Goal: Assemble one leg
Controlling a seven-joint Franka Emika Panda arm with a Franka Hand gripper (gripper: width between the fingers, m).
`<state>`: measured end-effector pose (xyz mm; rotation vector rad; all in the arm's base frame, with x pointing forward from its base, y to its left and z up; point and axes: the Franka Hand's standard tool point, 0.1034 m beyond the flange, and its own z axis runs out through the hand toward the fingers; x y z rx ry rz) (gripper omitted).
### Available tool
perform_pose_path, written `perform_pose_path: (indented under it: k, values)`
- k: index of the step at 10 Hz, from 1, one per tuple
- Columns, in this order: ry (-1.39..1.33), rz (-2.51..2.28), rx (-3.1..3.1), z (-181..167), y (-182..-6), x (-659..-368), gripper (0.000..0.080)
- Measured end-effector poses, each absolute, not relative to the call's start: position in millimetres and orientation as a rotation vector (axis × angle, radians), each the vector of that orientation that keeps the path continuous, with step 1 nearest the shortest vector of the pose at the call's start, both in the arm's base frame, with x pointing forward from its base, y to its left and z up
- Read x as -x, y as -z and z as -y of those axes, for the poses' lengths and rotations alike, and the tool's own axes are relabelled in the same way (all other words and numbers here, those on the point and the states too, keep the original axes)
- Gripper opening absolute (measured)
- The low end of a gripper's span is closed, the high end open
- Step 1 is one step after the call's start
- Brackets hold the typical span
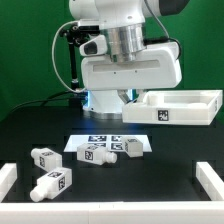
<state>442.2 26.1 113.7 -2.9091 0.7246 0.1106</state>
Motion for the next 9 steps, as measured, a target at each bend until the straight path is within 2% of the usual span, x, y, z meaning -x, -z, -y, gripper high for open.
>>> perform_pose_path:
  k: [2,3,4,5,6,7,9]
  values:
    - [-0.115,-0.700,2.918,-24.1,-111.1,-441.4,0.0057]
    - [-0.150,-0.545,2.962,-7.0,-95.7,-440.3,0.0057]
    - [-0.221,-0.458,2.961,17.4,-94.1,-460.4,0.0057]
    - [-0.216,-0.391,2.961,33.3,-100.5,-491.5,0.0057]
    - [-0.201,-0.205,2.980,48.1,-94.4,-511.9,0.0057]
    - [-0.182,-0.102,2.999,50.9,-83.0,-517.8,0.0057]
    - [-0.186,-0.090,3.000,46.6,-79.9,-515.9,0.0057]
